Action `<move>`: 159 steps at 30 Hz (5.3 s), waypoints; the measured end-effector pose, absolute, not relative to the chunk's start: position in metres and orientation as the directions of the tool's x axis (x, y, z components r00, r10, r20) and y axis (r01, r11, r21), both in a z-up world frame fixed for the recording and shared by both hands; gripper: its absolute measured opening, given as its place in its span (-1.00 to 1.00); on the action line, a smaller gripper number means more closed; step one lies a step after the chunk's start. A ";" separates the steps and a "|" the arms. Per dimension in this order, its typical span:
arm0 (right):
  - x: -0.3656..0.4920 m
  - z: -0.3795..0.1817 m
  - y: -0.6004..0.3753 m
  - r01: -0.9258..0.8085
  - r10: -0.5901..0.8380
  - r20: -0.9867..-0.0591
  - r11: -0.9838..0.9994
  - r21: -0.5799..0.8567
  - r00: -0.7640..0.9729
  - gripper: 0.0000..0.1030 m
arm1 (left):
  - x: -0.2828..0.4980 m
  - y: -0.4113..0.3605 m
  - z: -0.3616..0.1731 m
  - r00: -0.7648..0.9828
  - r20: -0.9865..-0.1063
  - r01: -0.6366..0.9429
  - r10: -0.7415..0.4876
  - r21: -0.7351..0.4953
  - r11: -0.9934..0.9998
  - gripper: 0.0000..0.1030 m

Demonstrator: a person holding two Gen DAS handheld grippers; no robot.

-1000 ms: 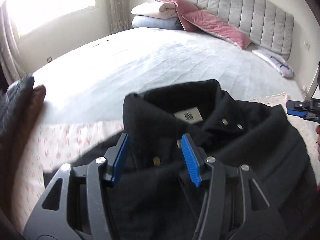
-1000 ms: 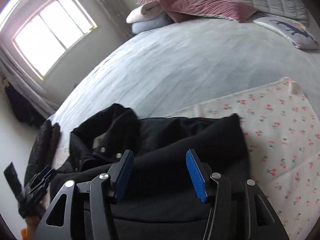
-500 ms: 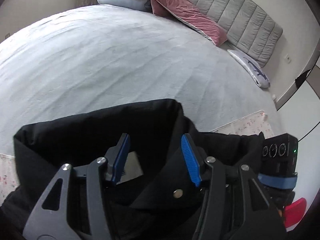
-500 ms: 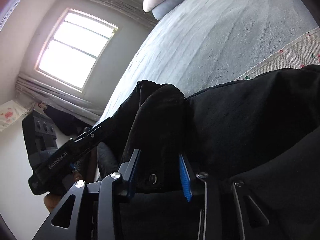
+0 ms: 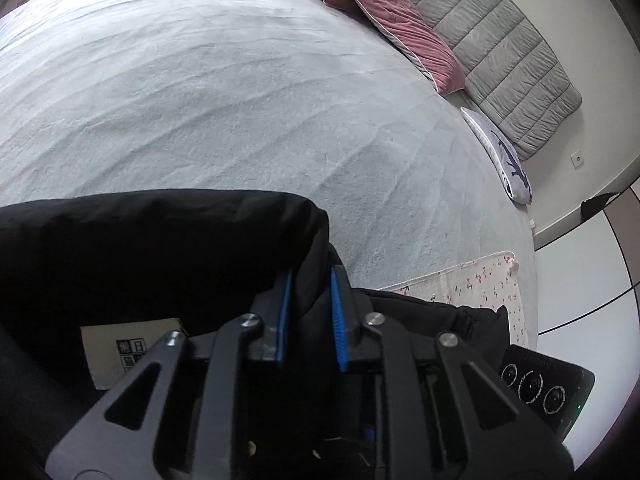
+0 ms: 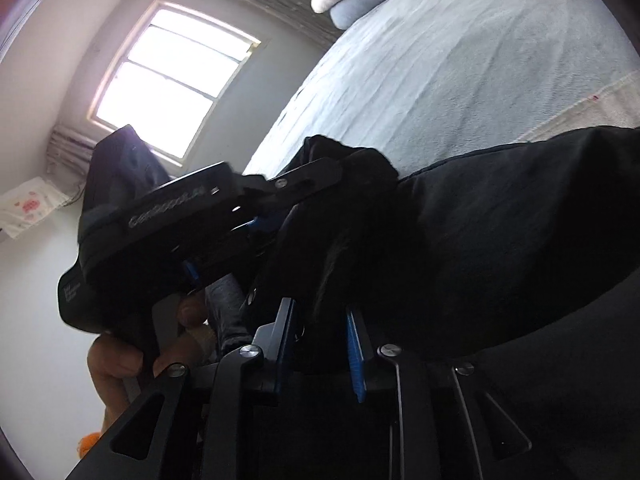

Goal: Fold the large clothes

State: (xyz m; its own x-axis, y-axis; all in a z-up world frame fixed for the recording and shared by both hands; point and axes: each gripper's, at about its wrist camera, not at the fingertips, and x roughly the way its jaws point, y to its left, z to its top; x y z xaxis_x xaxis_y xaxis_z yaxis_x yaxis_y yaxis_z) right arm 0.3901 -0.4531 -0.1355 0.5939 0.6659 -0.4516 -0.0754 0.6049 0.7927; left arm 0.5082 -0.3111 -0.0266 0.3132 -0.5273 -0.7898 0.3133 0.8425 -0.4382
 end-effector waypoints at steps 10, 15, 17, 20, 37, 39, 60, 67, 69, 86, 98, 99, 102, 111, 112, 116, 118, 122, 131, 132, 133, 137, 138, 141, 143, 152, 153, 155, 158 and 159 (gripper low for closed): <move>0.352 -0.135 -0.499 -0.003 0.696 -0.414 0.513 0.858 0.587 -0.90 | 0.508 -0.301 0.004 0.395 -0.775 0.266 -0.494 -0.418 0.869 -0.91; 0.344 -0.138 -0.502 0.061 0.641 -0.523 0.599 0.799 0.563 -0.91 | 0.507 -0.286 0.007 0.436 -0.692 0.233 -0.576 -0.531 0.815 -0.94; 0.345 -0.140 -0.501 0.072 0.622 -0.538 0.615 0.786 0.569 -0.91 | 0.507 -0.280 0.004 0.432 -0.659 0.238 -0.616 -0.576 0.782 -0.94; 0.345 -0.141 -0.504 0.060 0.617 -0.530 0.618 0.784 0.582 -0.88 | 0.509 -0.283 0.002 0.397 -0.675 0.259 -0.621 -0.567 0.782 -0.91; 0.354 -0.130 -0.461 -0.073 0.688 -0.450 0.587 0.806 0.569 -0.83 | 0.500 -0.288 -0.037 0.271 -0.776 0.264 -0.569 -0.509 0.820 -0.23; 0.349 -0.121 -0.463 -0.106 0.712 -0.419 0.565 0.818 0.564 -0.85 | 0.499 -0.285 -0.038 0.260 -0.755 0.244 -0.602 -0.552 0.797 -0.28; 0.339 -0.101 -0.467 0.015 0.504 -0.666 0.791 0.611 0.550 -1.00 | 0.478 -0.294 -0.018 0.285 -0.759 0.312 -0.585 -0.504 0.806 -0.92; 0.335 -0.091 -0.472 -0.010 0.482 -0.589 0.779 0.626 0.649 -0.94 | 0.493 -0.245 -0.011 0.465 -0.670 0.163 -0.578 -0.577 0.800 -0.92; 0.333 -0.086 -0.474 -0.022 0.477 -0.568 0.778 0.627 0.670 -0.92 | 0.497 -0.249 -0.021 0.488 -0.733 0.129 -0.475 -0.478 0.869 -0.88; 0.246 0.013 -0.457 0.019 0.361 -0.603 0.848 0.530 0.712 0.20 | 0.319 -0.165 0.103 0.509 -0.768 0.313 -0.388 -0.255 0.915 0.58; 0.049 0.115 -0.474 0.049 0.250 -0.628 0.907 0.419 0.737 0.54 | 0.132 -0.060 0.178 0.613 -0.757 0.295 -0.225 -0.046 0.955 0.83; 0.035 0.118 -0.476 0.057 0.245 -0.627 0.905 0.421 0.739 0.55 | 0.119 -0.054 0.182 0.618 -0.753 0.294 -0.227 -0.046 0.955 0.83; -0.004 0.125 -0.484 0.055 0.261 -0.612 0.892 0.448 0.747 0.57 | 0.081 -0.039 0.187 0.643 -0.731 0.273 -0.226 -0.057 0.960 0.84; -0.082 0.081 -0.479 0.048 0.226 -0.720 0.939 0.340 0.657 0.62 | -0.005 -0.003 0.143 0.597 -0.776 0.248 -0.205 -0.064 0.967 0.85; -0.085 0.069 -0.479 0.054 0.217 -0.737 0.944 0.325 0.640 0.62 | -0.011 0.000 0.135 0.585 -0.784 0.247 -0.208 -0.071 0.966 0.85; -0.103 0.015 -0.487 0.105 0.160 -0.820 0.961 0.258 0.549 0.62 | -0.032 0.017 0.097 0.511 -0.833 0.246 -0.211 -0.094 0.965 0.85; -0.113 -0.007 -0.496 0.137 0.130 -0.855 0.964 0.227 0.502 0.62 | -0.038 0.025 0.079 0.471 -0.859 0.236 -0.201 -0.097 0.967 0.85; -0.129 -0.043 -0.517 0.190 0.096 -0.895 0.962 0.196 0.435 0.62 | -0.048 0.046 0.048 0.388 -0.894 0.200 -0.222 -0.153 0.968 0.85; -0.153 -0.087 -0.561 0.310 0.116 -0.925 0.921 0.236 0.361 0.62 | -0.066 0.050 0.005 0.211 -0.869 0.189 -0.446 -0.412 0.892 0.57; -0.155 -0.091 -0.565 0.317 0.126 -0.925 0.916 0.247 0.357 0.62 | -0.067 0.051 0.001 0.202 -0.867 0.180 -0.456 -0.425 0.887 0.56; -0.157 -0.095 -0.567 0.321 0.139 -0.925 0.911 0.260 0.355 0.62 | -0.069 0.051 0.001 0.206 -0.863 0.177 -0.461 -0.431 0.885 0.56; -0.160 -0.108 -0.574 0.323 0.217 -0.908 0.884 0.339 0.359 0.62 | -0.074 0.053 0.003 0.180 -0.833 0.174 -0.523 -0.496 0.851 0.32; -0.161 -0.111 -0.576 0.325 0.235 -0.901 0.875 0.359 0.364 0.62 | -0.076 0.053 0.002 0.162 -0.820 0.168 -0.549 -0.525 0.834 0.29; -0.163 -0.116 -0.579 0.319 0.296 -0.876 0.847 0.425 0.381 0.62 | -0.080 0.050 -0.002 0.136 -0.800 0.164 -0.584 -0.563 0.810 0.28; -0.166 -0.120 -0.579 0.311 0.343 -0.856 0.825 0.471 0.387 0.62 | -0.083 0.047 -0.004 0.130 -0.789 0.168 -0.600 -0.579 0.798 0.28; -0.178 -0.105 -0.559 0.182 0.453 -0.805 0.817 0.547 0.383 -0.66 | -0.079 0.035 -0.006 0.105 -0.767 0.133 -0.633 -0.620 0.773 -0.54; -0.179 -0.097 -0.555 0.171 0.432 -0.814 0.834 0.525 0.389 -0.80 | -0.079 0.036 -0.004 0.113 -0.762 0.130 -0.638 -0.625 0.770 -0.60; -0.184 -0.077 -0.553 0.162 0.407 -0.811 0.845 0.509 0.420 -0.85 | -0.078 0.035 0.006 0.138 -0.754 0.140 -0.642 -0.627 0.766 -0.65; -0.192 -0.042 -0.552 0.130 0.400 -0.771 0.843 0.521 0.496 -0.87 | -0.078 0.035 0.024 0.184 -0.721 0.163 -0.668 -0.648 0.744 -0.68; -0.192 -0.032 -0.552 0.116 0.405 -0.751 0.838 0.533 0.522 -0.88 | -0.078 0.035 0.028 0.197 -0.709 0.167 -0.677 -0.656 0.736 -0.69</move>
State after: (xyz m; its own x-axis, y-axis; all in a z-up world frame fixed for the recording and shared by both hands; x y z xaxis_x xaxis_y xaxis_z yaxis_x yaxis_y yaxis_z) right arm -0.1916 -0.5518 -0.0322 0.5217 0.4047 -0.7510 0.1162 0.8384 0.5325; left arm -0.0776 0.0346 0.0277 0.1966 -0.6770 -0.7092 0.1672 0.7359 -0.6561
